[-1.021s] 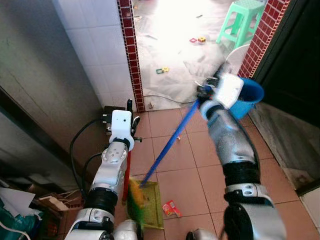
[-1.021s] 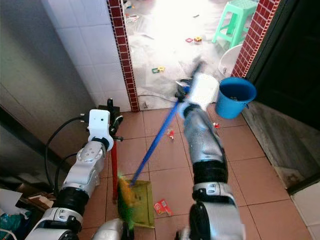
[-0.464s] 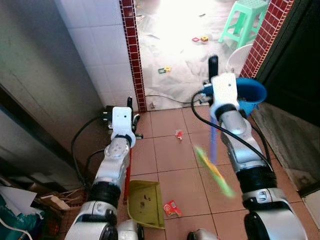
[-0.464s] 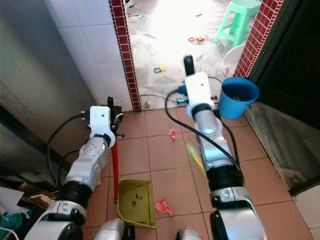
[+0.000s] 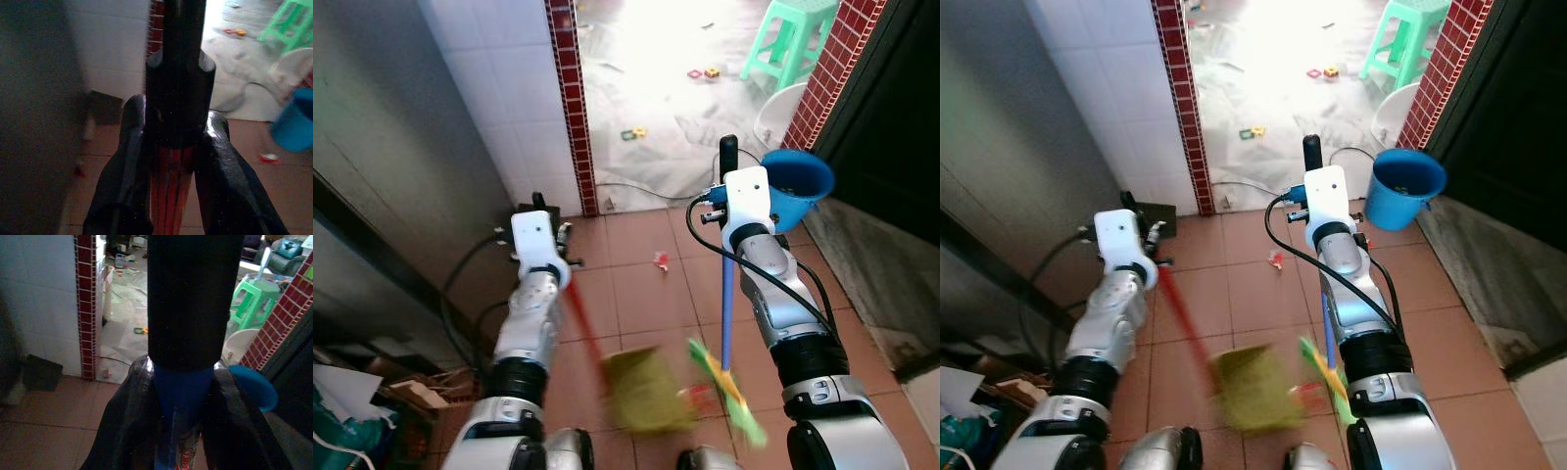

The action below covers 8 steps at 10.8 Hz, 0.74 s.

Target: Sweep floor

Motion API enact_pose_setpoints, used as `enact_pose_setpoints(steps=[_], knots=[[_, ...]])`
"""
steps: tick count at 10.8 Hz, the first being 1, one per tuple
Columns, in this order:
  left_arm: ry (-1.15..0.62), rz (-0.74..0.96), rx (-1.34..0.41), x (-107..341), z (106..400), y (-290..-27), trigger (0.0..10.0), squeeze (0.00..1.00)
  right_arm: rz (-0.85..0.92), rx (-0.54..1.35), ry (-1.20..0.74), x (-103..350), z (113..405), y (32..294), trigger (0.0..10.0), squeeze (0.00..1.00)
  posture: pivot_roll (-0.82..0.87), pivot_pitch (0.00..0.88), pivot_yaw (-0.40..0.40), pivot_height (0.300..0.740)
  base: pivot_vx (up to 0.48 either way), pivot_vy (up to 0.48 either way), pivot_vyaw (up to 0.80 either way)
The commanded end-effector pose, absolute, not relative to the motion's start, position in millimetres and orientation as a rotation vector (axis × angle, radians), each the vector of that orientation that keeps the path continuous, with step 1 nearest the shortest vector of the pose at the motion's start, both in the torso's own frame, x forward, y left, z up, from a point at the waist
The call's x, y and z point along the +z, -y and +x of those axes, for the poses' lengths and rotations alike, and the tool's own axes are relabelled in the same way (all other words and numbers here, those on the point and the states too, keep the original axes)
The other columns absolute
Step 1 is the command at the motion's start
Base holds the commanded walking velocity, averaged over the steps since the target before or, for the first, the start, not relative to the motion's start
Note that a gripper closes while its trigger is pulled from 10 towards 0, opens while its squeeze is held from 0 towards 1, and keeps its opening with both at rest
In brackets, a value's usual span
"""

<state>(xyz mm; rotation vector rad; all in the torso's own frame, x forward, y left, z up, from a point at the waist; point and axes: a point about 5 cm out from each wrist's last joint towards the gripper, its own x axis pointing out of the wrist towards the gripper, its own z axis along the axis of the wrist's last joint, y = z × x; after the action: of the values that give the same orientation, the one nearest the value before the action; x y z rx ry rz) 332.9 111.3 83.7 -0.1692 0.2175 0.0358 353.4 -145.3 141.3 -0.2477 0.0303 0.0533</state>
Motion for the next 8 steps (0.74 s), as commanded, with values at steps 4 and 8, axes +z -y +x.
enact_pose_setpoints(steps=[4, 8], knots=[[-0.150, -0.066, 0.029, 95, 335, -120, 10.0, 0.00, -0.276, 0.040, 0.002, 147, 355, 147, 10.0, 0.00, -0.02, 0.068, 0.047, 0.740, 0.000, 0.000, 0.00], [-0.240, -0.086, -0.045, 71, 325, -103, 10.0, 0.00, -0.321, -0.009, -0.022, 142, 355, 152, 10.0, 0.00, -0.02, 0.071, 0.047, 0.740, 0.000, 0.000, 0.00]])
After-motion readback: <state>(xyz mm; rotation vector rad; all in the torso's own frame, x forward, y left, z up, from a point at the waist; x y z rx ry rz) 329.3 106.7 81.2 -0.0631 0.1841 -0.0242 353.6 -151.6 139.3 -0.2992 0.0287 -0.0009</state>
